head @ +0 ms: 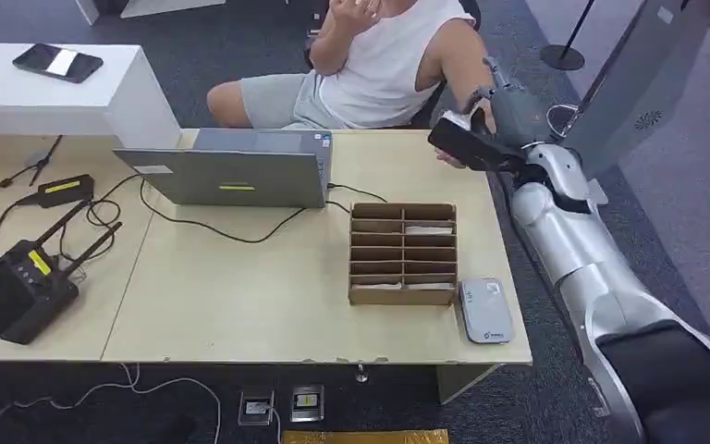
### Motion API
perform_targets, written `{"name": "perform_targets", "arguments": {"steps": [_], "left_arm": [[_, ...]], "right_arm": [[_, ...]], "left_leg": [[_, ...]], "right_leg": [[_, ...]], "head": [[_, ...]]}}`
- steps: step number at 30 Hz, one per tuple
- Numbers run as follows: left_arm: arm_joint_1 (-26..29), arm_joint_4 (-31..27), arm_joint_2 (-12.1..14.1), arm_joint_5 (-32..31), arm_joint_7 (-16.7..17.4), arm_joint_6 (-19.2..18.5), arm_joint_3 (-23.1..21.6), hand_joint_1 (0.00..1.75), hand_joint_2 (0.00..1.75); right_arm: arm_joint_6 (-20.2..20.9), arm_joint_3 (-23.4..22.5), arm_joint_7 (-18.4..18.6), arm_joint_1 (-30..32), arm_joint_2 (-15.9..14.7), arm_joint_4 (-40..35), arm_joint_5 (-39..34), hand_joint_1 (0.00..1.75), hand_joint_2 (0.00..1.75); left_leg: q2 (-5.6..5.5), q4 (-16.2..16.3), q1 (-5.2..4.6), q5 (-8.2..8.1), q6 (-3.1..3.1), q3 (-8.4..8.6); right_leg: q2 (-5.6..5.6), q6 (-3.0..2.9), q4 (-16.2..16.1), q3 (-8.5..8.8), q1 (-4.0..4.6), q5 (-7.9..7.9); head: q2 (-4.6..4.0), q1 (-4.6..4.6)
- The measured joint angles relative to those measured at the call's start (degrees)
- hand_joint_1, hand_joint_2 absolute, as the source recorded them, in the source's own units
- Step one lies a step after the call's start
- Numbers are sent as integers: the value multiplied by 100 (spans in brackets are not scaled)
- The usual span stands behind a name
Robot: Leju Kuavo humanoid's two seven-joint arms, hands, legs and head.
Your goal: Pass the card to the sensor for recognition and then transmit it.
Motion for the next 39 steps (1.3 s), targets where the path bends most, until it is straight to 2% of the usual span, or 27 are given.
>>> {"name": "perform_targets", "arguments": {"steps": [5,6,7,15,19,21,25,29,35,39], "left_arm": [[15,0,2,42,2,13,0,0,175],[20,0,2,42,2,13,0,0,175],[24,0,2,39,2,13,0,0,175],[29,0,4,39,2,13,-2,0,175],[49,0,2,66,2,44,-2,0,175],[73,0,4,107,2,72,-2,0,175],[143,2,15,177,-50,96,-2,0,175],[177,0,28,184,-59,101,-2,0,175],[220,2,63,328,-162,153,0,0,175],[320,2,94,494,-253,253,0,0,175]], "right_arm": [[-74,63,0,-12,76,246,-26,169,175],[-94,76,0,-11,83,288,-44,17,175],[-127,90,4,-10,85,336,-68,0,175],[-448,103,2,36,81,505,-361,0,175],[-502,85,-223,138,61,397,-1000,0,175],[-222,41,-229,270,28,100,-1693,0,175],[359,-85,18,656,-110,-915,-2698,0,175],[648,-204,66,868,-232,-1721,-3065,0,175],[1683,-450,309,1491,-478,-3077,-4332,0,175],[2052,-632,417,2076,-681,-3838,-4496,0,175]], "left_leg": [[0,0,0,0,0,1],[-3,0,0,0,0,0],[-5,1,0,0,0,0],[-2,1,0,0,0,3],[-2,2,0,0,0,5],[0,2,0,0,0,6],[-1,2,0,0,-1,4],[0,2,0,0,-1,6],[1,2,0,-1,0,9],[1,1,1,-5,-3,8]], "right_leg": [[0,0,0,-1,0,0],[-3,0,0,-1,0,0],[-4,0,0,-1,0,0],[5,0,-1,-3,0,0],[6,0,-1,-2,0,0],[7,0,-1,-2,0,0],[7,0,-1,-3,0,0],[6,-1,-1,-3,0,-1],[7,-1,-2,-1,0,-1],[7,-1,-3,-1,1,-2]], "head": [[0,0],[0,0],[0,2],[0,0],[0,0],[0,2],[0,2],[0,0],[0,-2],[0,4]]}}
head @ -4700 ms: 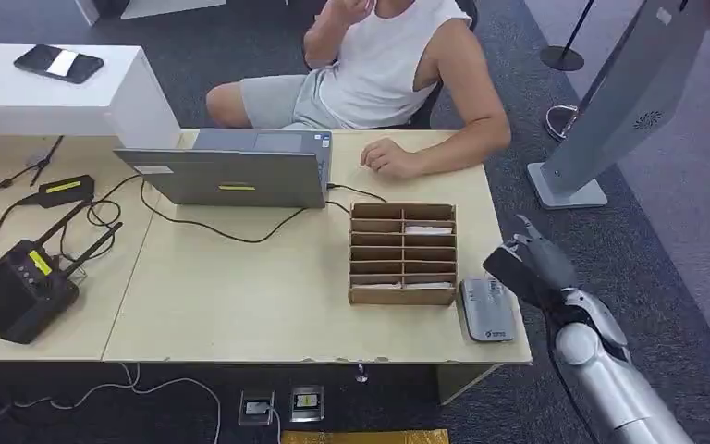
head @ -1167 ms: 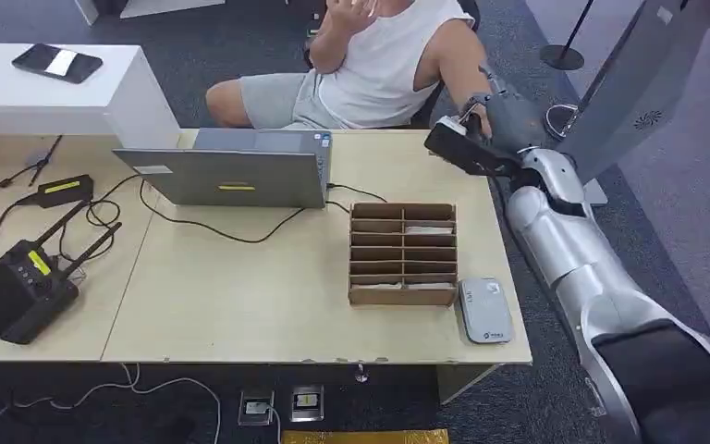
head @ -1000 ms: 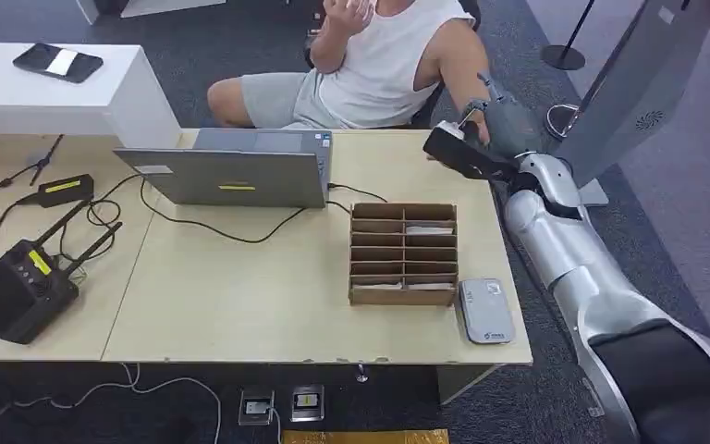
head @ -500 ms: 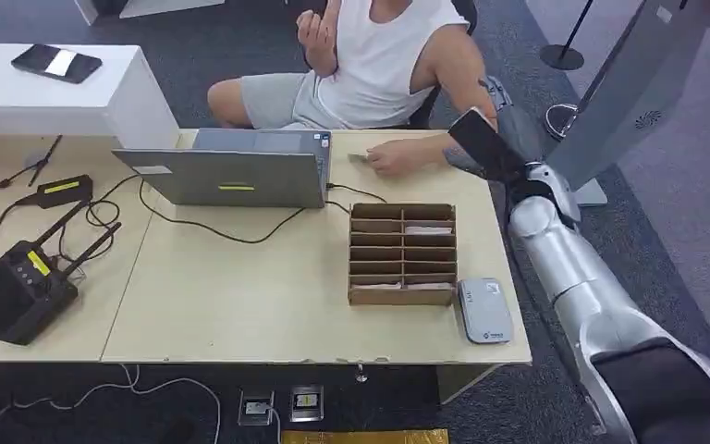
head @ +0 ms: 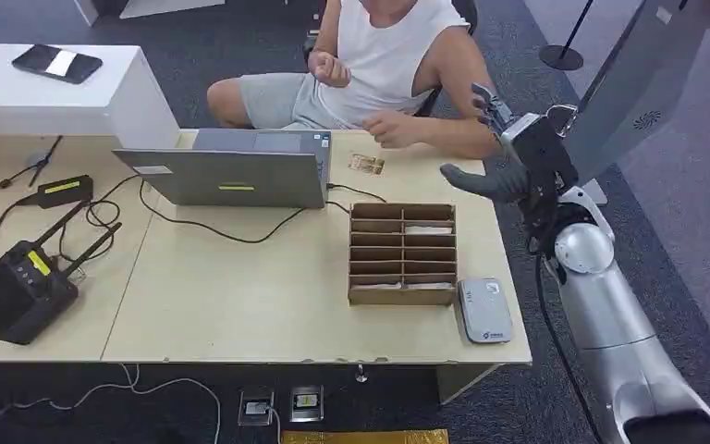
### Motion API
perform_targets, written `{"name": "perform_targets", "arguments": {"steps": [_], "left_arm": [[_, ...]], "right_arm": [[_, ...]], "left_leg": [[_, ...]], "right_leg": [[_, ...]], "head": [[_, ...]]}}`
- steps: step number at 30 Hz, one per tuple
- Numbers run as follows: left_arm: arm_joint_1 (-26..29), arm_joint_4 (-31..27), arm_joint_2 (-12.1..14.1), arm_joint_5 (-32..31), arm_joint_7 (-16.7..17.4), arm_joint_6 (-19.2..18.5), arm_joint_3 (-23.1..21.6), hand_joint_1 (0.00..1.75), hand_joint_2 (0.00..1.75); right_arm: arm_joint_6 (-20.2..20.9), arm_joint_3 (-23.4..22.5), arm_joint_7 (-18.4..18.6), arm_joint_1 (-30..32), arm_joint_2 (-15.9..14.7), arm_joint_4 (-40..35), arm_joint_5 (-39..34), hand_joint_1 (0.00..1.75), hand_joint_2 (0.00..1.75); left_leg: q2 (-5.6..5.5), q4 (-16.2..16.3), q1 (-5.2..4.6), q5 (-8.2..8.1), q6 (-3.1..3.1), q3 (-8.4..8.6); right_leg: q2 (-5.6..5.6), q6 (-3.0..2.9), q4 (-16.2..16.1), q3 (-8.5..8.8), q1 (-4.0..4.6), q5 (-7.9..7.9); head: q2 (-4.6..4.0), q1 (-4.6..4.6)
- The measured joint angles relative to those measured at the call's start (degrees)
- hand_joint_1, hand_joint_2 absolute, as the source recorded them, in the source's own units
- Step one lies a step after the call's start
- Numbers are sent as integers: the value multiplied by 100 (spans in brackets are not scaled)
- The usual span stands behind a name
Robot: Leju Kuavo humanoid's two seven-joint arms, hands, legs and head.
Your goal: Pass the card to the sensor for recognition and then transmit it.
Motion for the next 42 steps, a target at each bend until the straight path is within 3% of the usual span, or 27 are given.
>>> {"name": "perform_targets", "arguments": {"steps": [4,15,29,42], "left_arm": [[81,2,33,94,-57,44,4,0,175],[119,2,66,103,-97,66,22,0,175],[132,2,94,94,-99,88,22,0,175],[177,2,96,79,-99,131,24,0,175]], "right_arm": [[72,-96,-127,483,-123,-342,164,0,175],[11,-182,-258,1489,-302,-383,962,0,175],[-230,-66,-52,1856,-414,-320,2833,0,175],[-330,175,308,2129,-514,-390,3928,0,175]], "left_leg": [[1,-1,0,-1,-1,-1],[1,-1,2,-1,-1,-1],[1,-2,2,-1,-1,-3],[1,-2,2,-1,-1,-3]], "right_leg": [[1,-3,0,-1,0,-2],[0,-3,0,0,2,-2],[0,-3,0,1,2,-2],[-1,-3,0,1,1,-3]], "head": [[0,-2],[0,-2],[0,-4],[0,-4]]}}
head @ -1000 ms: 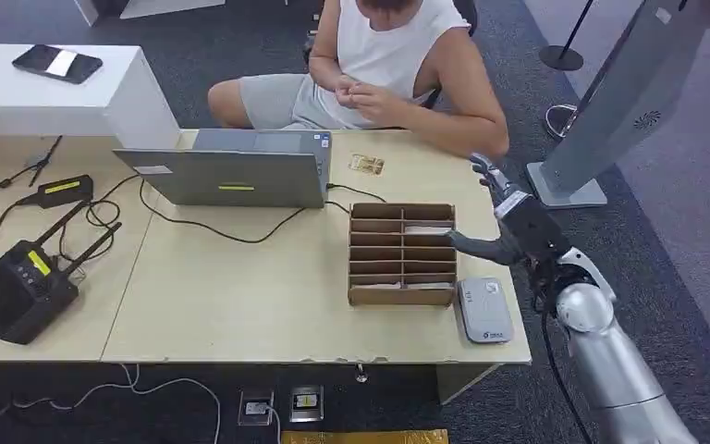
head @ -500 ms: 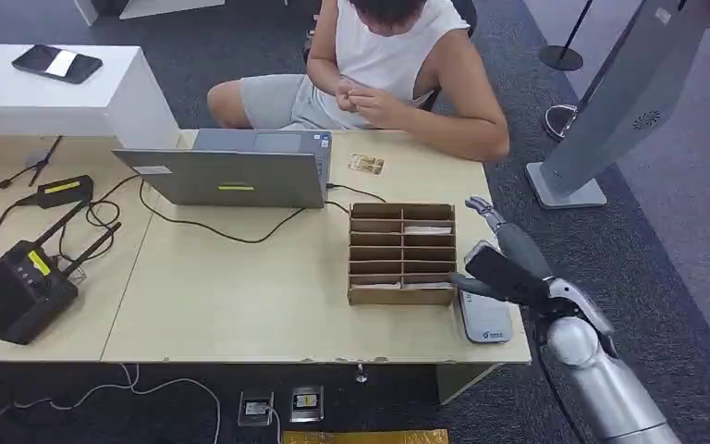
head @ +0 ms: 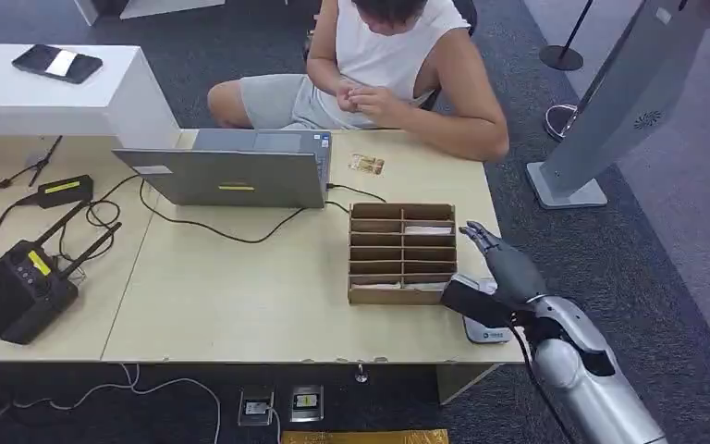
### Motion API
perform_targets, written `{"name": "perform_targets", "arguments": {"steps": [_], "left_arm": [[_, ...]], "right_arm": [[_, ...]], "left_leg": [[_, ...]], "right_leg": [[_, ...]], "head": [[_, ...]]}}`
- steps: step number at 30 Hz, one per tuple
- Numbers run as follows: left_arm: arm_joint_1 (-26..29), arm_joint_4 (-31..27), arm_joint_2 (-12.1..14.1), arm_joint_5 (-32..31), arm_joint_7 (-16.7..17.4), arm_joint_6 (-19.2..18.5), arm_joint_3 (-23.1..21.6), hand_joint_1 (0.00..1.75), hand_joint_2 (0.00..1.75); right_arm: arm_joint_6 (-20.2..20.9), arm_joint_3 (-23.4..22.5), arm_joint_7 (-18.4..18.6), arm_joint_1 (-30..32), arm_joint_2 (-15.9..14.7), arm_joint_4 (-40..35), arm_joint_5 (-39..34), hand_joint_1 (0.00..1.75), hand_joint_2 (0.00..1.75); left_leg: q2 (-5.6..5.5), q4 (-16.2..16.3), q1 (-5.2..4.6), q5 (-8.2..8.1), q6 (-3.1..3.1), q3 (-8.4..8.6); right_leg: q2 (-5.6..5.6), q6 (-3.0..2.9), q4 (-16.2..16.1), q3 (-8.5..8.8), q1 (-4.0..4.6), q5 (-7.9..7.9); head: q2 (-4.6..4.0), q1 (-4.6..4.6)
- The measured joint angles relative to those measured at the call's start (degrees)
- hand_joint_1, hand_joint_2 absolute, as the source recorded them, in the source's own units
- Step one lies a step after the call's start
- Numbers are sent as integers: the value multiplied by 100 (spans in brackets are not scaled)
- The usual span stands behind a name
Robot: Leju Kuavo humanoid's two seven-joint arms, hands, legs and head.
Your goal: Pass the card to the sensor for recognition and then transmit it.
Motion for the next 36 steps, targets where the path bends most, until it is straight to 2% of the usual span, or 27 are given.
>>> {"name": "perform_targets", "arguments": {"steps": [9,17,22,27,36], "left_arm": [[7,0,20,-20,0,-7,0,0,175],[8,0,48,-33,0,-9,0,0,175],[7,0,46,-96,0,-4,0,0,175],[-1,-4,46,-155,0,-7,0,0,175],[-14,-4,46,-155,0,-4,0,0,175]], "right_arm": [[310,87,103,174,-164,-254,240,0,175],[472,153,210,262,-181,-586,479,0,175],[36,216,188,281,-127,-677,911,0,175],[-638,417,94,269,146,-678,1298,0,175],[-833,745,48,142,571,-452,1464,0,175]], "left_leg": [[0,0,0,0,0,1],[1,0,1,0,0,1],[0,-1,1,0,0,0],[0,-2,5,0,-1,1],[0,-2,9,1,-1,0]], "right_leg": [[1,0,0,1,0,0],[1,0,0,1,1,0],[1,0,0,3,1,0],[1,-1,1,3,5,-1],[-2,-3,1,4,9,-2]], "head": [[0,0],[0,0],[0,2],[0,0],[0,2]]}}
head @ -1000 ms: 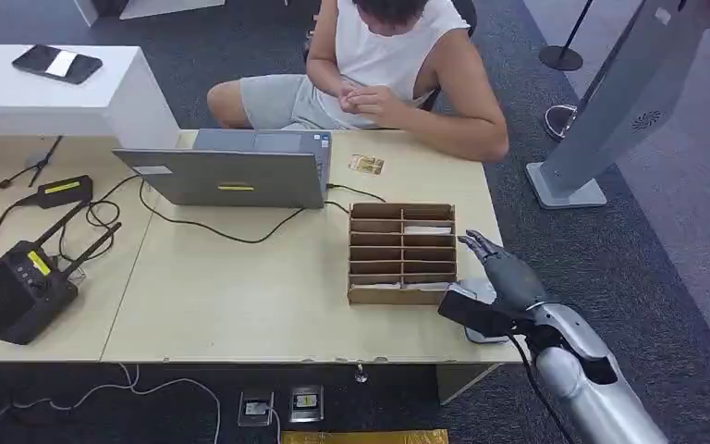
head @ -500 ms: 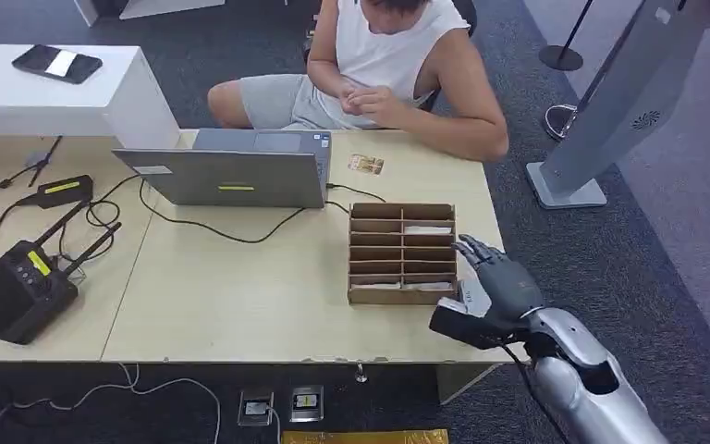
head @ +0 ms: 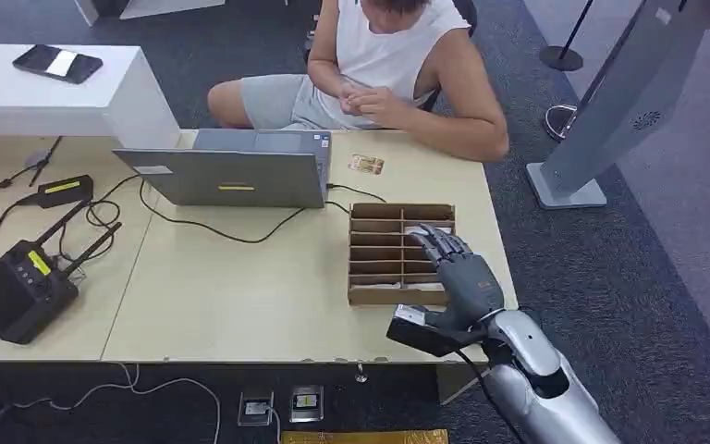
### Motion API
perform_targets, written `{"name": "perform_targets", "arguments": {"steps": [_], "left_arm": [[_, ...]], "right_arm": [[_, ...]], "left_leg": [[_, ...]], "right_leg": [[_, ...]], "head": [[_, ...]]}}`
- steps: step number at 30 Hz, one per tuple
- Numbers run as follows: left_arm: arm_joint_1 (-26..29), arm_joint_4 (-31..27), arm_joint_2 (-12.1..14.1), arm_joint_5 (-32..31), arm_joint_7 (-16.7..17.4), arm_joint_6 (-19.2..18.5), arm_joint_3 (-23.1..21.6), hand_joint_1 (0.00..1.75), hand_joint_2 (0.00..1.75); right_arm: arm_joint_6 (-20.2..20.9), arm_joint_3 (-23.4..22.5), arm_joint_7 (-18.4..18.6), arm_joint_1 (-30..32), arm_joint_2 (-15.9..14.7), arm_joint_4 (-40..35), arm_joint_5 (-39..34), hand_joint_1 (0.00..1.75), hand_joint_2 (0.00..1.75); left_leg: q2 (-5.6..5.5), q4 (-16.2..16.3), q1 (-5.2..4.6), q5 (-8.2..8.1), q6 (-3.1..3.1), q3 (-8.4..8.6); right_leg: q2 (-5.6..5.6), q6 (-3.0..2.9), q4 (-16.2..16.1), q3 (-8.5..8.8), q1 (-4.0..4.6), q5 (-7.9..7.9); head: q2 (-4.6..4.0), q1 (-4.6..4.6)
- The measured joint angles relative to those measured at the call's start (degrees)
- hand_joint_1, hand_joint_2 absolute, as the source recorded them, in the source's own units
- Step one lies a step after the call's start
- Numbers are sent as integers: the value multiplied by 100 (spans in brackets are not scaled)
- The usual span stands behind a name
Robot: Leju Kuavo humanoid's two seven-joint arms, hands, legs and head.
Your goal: Pass the card to the sensor for recognition and then transmit it.
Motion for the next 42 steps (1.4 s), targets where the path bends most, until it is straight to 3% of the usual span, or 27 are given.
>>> {"name": "perform_targets", "arguments": {"steps": [15,21,42], "left_arm": [[21,2,0,0,0,4,4,0,175],[23,4,-4,22,6,9,48,0,175],[25,4,0,-9,7,7,48,0,175]], "right_arm": [[-2,149,-2,-117,160,529,4,0,175],[-383,118,83,-240,153,824,-35,0,175],[-420,-68,83,-273,70,1088,-133,0,175]], "left_leg": [[-3,0,0,0,0,-2],[-2,0,0,0,0,-1],[-1,1,0,0,-1,1]], "right_leg": [[-5,-1,-1,-1,1,0],[-4,-1,-1,-1,1,0],[1,-1,-1,-2,1,0]], "head": [[0,-2],[0,0],[0,0]]}}
